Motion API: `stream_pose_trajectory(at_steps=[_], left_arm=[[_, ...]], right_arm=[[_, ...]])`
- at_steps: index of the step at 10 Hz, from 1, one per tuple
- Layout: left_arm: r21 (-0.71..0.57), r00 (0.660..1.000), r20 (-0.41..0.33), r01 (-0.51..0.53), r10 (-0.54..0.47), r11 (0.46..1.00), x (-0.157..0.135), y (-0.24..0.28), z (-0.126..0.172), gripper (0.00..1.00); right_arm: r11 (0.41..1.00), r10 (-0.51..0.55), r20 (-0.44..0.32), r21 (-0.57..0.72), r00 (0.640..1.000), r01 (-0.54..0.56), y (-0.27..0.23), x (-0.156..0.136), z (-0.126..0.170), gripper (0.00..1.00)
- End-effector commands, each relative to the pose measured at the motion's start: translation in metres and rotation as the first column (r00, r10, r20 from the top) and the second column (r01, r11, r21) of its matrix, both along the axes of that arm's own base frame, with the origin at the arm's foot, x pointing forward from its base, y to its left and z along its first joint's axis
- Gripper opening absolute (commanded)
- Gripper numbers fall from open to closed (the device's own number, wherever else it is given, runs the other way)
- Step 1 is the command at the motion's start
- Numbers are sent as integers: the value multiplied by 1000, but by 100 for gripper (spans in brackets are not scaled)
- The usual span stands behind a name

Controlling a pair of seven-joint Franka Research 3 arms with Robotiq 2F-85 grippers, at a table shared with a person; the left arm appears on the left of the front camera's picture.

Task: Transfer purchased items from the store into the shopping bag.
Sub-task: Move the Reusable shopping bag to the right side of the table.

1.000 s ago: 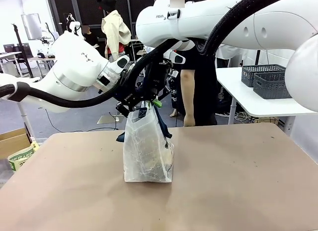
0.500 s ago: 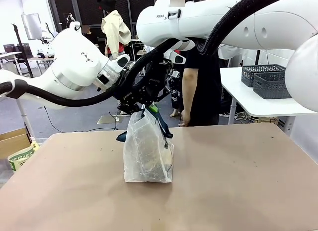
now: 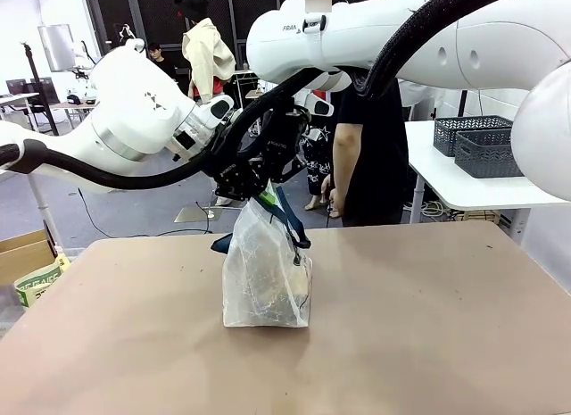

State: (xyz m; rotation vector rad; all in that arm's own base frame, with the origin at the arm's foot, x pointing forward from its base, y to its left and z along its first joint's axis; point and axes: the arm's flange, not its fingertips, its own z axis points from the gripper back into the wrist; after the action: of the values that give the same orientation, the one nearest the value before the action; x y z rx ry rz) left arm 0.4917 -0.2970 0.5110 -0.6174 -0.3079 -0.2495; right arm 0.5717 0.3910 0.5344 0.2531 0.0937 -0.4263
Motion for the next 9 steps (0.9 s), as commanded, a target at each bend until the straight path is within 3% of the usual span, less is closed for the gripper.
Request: stream_pose_trajectory(at_steps=[1, 5, 6, 9], left_arm=[[21, 1000, 6, -22, 22, 1000, 0, 7, 1, 0], [59, 998, 35, -48, 46, 997, -5, 15, 4, 0], [0, 1000, 3, -9, 9, 1000, 1, 5, 2, 0], [0, 1000, 3, -9, 9, 1000, 1, 5, 2, 0]], right_arm=[[999, 7, -7, 38, 1000, -7, -5, -1, 0, 0], [1000, -6, -1, 16, 1000, 6, -1, 2, 1, 0], [1000, -6, -1, 16, 1000, 6, -1, 2, 1, 0], [1000, -6, -1, 16, 1000, 6, -1, 2, 1, 0]])
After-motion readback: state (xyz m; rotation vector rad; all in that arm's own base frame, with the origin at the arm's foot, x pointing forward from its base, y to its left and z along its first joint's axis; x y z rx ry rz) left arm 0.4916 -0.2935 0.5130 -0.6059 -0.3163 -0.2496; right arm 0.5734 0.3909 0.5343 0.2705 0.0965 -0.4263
